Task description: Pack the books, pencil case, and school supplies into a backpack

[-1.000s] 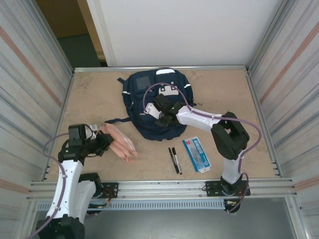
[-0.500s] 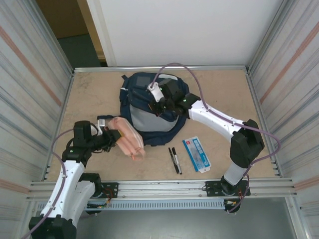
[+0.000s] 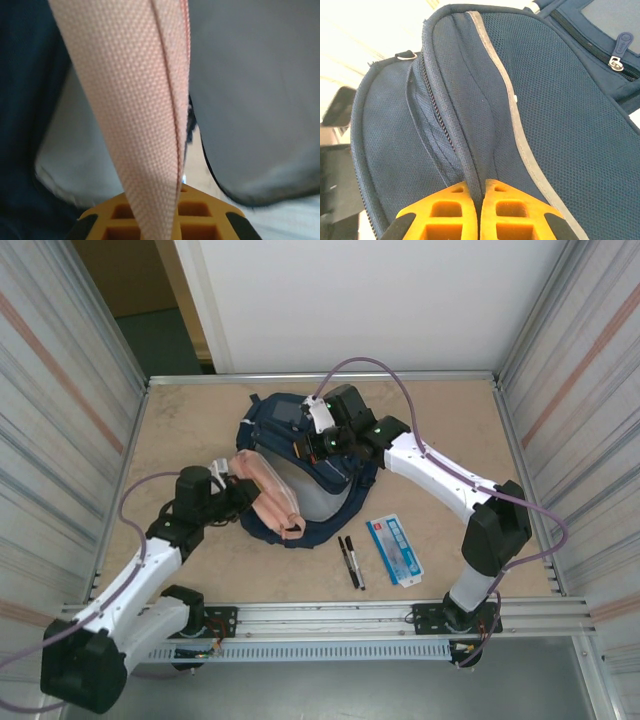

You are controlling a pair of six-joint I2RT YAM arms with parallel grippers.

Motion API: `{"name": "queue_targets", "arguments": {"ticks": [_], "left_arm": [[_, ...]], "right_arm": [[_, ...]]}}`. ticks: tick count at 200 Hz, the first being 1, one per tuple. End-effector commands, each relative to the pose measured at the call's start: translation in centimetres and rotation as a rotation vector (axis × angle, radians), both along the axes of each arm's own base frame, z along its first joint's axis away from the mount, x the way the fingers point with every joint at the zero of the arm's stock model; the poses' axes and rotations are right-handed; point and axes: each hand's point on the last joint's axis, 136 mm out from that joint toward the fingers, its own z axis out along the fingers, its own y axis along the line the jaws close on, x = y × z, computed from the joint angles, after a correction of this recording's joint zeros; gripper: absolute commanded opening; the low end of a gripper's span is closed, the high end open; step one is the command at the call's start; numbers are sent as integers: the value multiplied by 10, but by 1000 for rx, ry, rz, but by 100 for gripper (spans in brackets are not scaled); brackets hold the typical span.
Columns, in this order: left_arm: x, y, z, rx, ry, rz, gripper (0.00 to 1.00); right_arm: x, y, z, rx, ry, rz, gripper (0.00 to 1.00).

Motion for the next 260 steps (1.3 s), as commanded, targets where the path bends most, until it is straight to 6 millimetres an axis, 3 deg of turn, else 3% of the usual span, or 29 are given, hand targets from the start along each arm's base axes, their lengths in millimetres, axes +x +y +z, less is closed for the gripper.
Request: {"name": "queue_targets", "arguments": {"ticks": [1,36,89,148,175,201,220,242,260], "left_arm": [[33,9,12,-32,-94,134,0],[58,-5,9,-76,-95,158,0],[89,-20,-15,-123,-57,202,0],[118,-58,-25,-162,-28,174,0],[111,-68,-40,-219,67,208,0],[77,-90,-48,-240,209,159,0],[56,-90,-54,-194,276,154,0],[50,-89,-46,-202,256,136,0],[58,-86,-38,-189,190,150,0]], "right_arm": [[-4,12,53,132,-50,29,0],[-17,15,49,129,-15,72,0],[-17,10,44,110,-8,46,0],[-11,10,43,96,-33,25,0],[6,4,35,61,-38,-34,0],[15,2,26,51,-25,-57,0],[18,0,24,48,-19,-65,0],[22,0,20,50,-17,-70,0],[20,6,22,75,14,-51,0]]}}
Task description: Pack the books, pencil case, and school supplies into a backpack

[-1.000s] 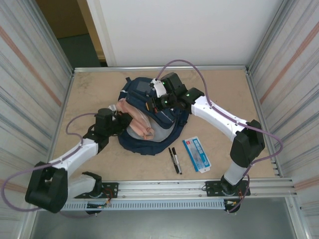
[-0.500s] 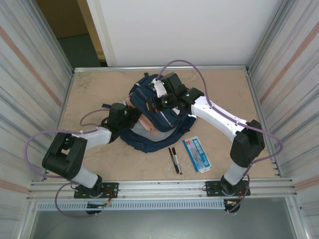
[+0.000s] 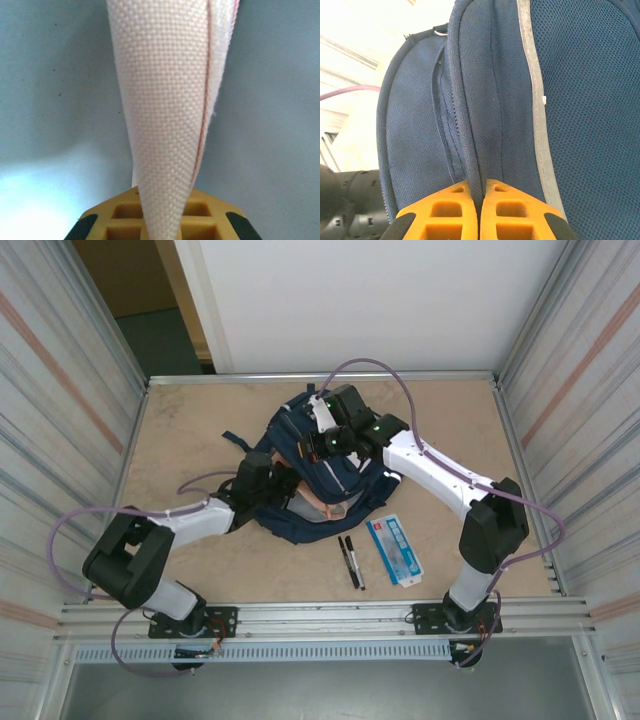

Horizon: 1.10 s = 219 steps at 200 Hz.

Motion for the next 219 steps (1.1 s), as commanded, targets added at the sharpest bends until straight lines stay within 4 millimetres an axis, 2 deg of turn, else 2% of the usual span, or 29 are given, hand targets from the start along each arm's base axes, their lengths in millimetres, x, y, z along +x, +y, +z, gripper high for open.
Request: {"name": "queue_targets", "arguments": {"ticks": [1,24,54,90,114,137,167,185,195,206,213,219], "left_arm": [[3,9,9,13,-35,39,0],[26,6,18,19,-117,37,0],[49,-7,19,-112,-161,36,0],[64,-37,50,-194,-287,-84,0],[75,-43,59,-182,-334,-100,0],[87,-40,52,-172,-352,-84,0],[99,-42,16,-101,-299,-94,0],[101,-53,19,-112,-349,-145,0],[102,-52,11,-78,-328,-140,0],[103,-46,-1,-17,-297,-126,12],[102,-42,-10,10,-267,-126,25],[100,-38,-15,29,-247,-131,30]], "right_arm": [[12,16,36,111,-43,13,0],[6,23,40,148,-13,32,0],[-1,31,50,181,5,51,0],[-4,29,49,179,-5,46,0],[-4,26,49,176,10,38,0],[0,28,44,178,14,25,0],[0,29,36,166,42,21,0],[2,30,33,164,46,18,0],[2,29,33,160,54,19,0],[4,26,31,153,60,12,0],[6,23,28,147,62,0,0],[8,21,27,146,62,-8,0]]}}
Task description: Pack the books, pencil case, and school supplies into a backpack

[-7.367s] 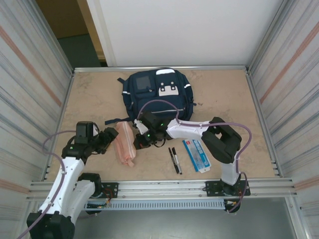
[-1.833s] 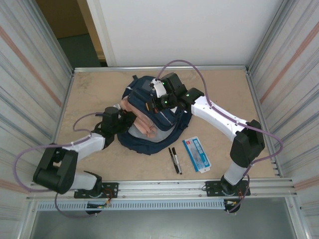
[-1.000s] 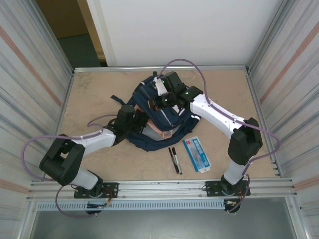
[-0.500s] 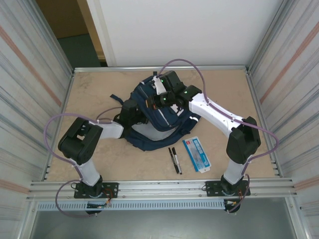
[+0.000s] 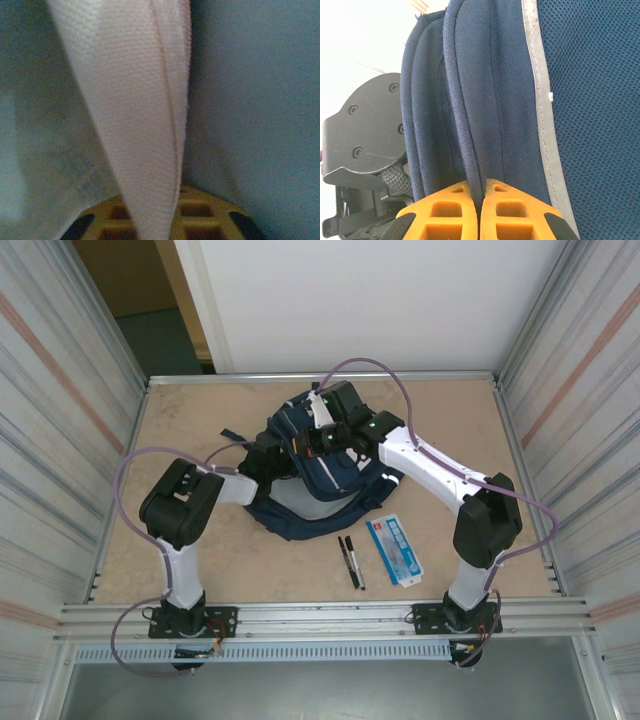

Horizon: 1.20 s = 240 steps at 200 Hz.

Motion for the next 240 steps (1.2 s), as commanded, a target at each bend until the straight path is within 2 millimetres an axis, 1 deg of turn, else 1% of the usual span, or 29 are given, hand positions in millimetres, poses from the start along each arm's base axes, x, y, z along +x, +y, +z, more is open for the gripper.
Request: {"name": "queue_targets", "arguments": {"ticks": [1,9,18,38,55,76,96,106,108,110,112,127,144,156,161,176,189,200,215,226,240], "left_arm": [[4,5,-5,92,-12,-13,31],[0,11,-11,115,6,-17,37],[-7,21,-19,148,41,-8,42],[-22,47,-32,202,111,-13,49],[-35,63,-35,209,151,-61,53],[-56,83,-37,198,198,-68,54],[-76,101,-30,216,208,-75,55],[-87,107,-20,238,193,-80,56],[-89,108,-16,243,184,-82,57],[-93,110,-18,253,192,-83,57],[-94,111,-12,258,175,-82,57],[-113,124,0,320,155,-71,59],[-131,142,17,397,117,-63,60],[-145,157,30,484,98,-75,61],[-150,164,34,525,95,-74,62],[-160,185,47,607,60,-53,67],[-160,196,61,569,19,-30,67],[-157,198,78,449,25,-3,67],[-153,184,106,291,-14,-34,67],[-149,176,120,242,-43,-41,67],[-145,169,131,230,-68,-54,68]], "right_arm": [[4,8,24,73,-21,18,0],[7,5,20,63,-12,6,0],[10,0,19,55,-2,-5,0],[9,-7,19,39,-9,6,0],[11,-10,13,22,-24,16,0],[16,-14,10,-5,-20,12,0],[20,-16,6,-35,-52,16,0],[23,-17,6,-48,-67,19,0],[23,-17,6,-53,-67,21,0],[23,-17,7,-56,-68,23,0],[23,-17,6,-57,-67,24,0],[21,-16,10,-68,-76,51,0],[18,-14,6,-67,-82,86,0],[16,-12,4,-67,-82,115,0],[15,-11,7,-66,-87,128,0],[7,-7,10,-56,-110,186,0],[-2,-1,9,-30,-157,248,0],[-6,3,9,-20,-195,277,0],[-10,7,11,-20,-210,295,0],[-12,9,9,-16,-202,302,0],[-15,12,3,-21,-192,314,0]]}}
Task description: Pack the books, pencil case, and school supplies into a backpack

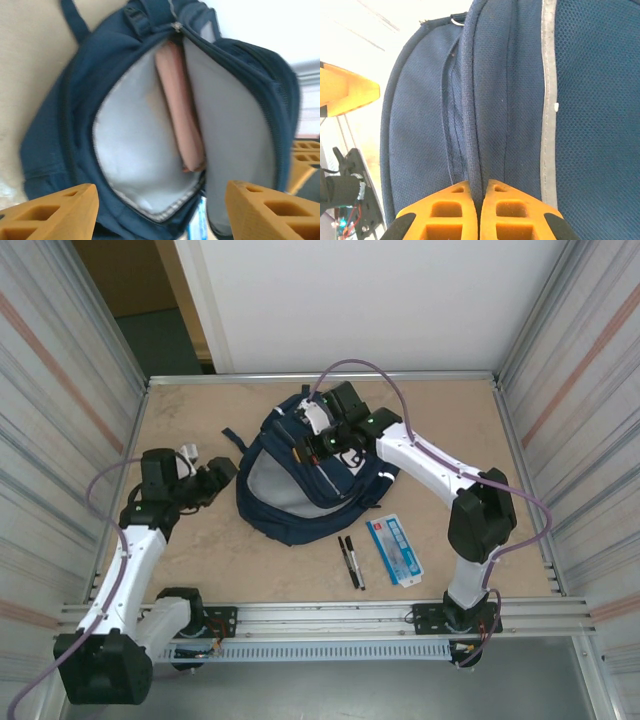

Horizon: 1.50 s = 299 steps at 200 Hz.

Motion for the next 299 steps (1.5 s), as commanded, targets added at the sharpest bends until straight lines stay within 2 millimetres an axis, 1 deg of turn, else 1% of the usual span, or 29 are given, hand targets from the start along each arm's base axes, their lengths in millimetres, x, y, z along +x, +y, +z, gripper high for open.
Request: {"name": "queue_targets", "arguments": {"ticks": [1,11,24,55,76,94,103,117,122,133,141,161,174,180,187,188,190,193,195,199,201,202,211,235,253,261,272,283,299], "left_arm": [[-2,-26,36,-113,-47,-102,68],[1,-27,39,-107,-53,-98,69],[7,-29,34,-103,-39,-75,69],[20,-53,23,-120,-4,-129,69],[30,-62,18,-116,-21,-121,69],[39,-71,16,-109,-38,-132,65],[43,-74,12,-101,-28,-145,57],[47,-71,-1,-91,15,-112,42],[48,-69,-3,-84,16,-95,33],[51,-64,-5,-60,-2,-56,10],[52,-60,-3,-39,-26,-31,0],[52,-51,7,12,-78,14,0],[51,-45,9,22,-81,45,0],[52,-44,10,25,-84,54,0],[52,-44,11,26,-79,56,0],[52,-44,10,26,-77,57,0],[52,-44,11,24,-77,57,0],[52,-45,12,18,-72,55,0],[52,-45,12,14,-70,55,0],[50,-47,11,3,-56,52,0],[50,-48,11,-3,-50,52,0],[50,-48,10,-6,-47,51,0],[48,-53,9,-36,-25,52,0],[45,-59,5,-76,10,63,0],[41,-54,1,-58,30,87,0],[39,-50,-3,-48,50,107,0],[36,-48,-6,-43,56,114,0],[33,-47,-6,-42,51,106,0],[27,-44,-3,-20,46,104,0]], "right_arm": [[-5,11,19,55,-86,75,0],[-6,13,13,40,-77,77,0],[-10,15,6,22,-57,81,0],[-19,22,-8,23,-46,110,0],[-27,26,-10,9,-25,128,0],[-32,29,-14,2,-38,147,0],[-31,29,-15,-2,-41,144,0],[-26,27,-15,-21,-39,111,0],[-23,24,-15,-38,-40,84,0],[-23,19,-16,-75,-40,52,13],[-28,17,-19,-98,-45,64,19],[-38,3,-20,-177,-95,45,33],[-43,-16,-18,-224,-136,-22,39],[-47,-24,-15,-236,-168,-45,41],[-55,-30,-20,-251,-204,-36,42],[-57,-31,-15,-242,-219,-34,42],[-59,-33,-20,-252,-225,-30,43],[-63,-35,-22,-257,-243,-26,43],[-66,-37,-16,-247,-265,-24,43],[-71,-40,-22,-260,-280,-17,44],[-72,-41,-19,-259,-298,-17,44],[-72,-41,-14,-250,-312,-17,45],[-82,-49,-20,-276,-353,-3,46],[-90,-70,-44,-344,-345,-45,49],[-87,-73,-64,-359,-301,-102,49],[-75,-82,-70,-399,-290,-207,50],[-55,-101,-75,-464,-287,-385,51],[-42,-111,-81,-482,-257,-454,52],[-35,-100,-89,-419,-204,-417,52]]}}
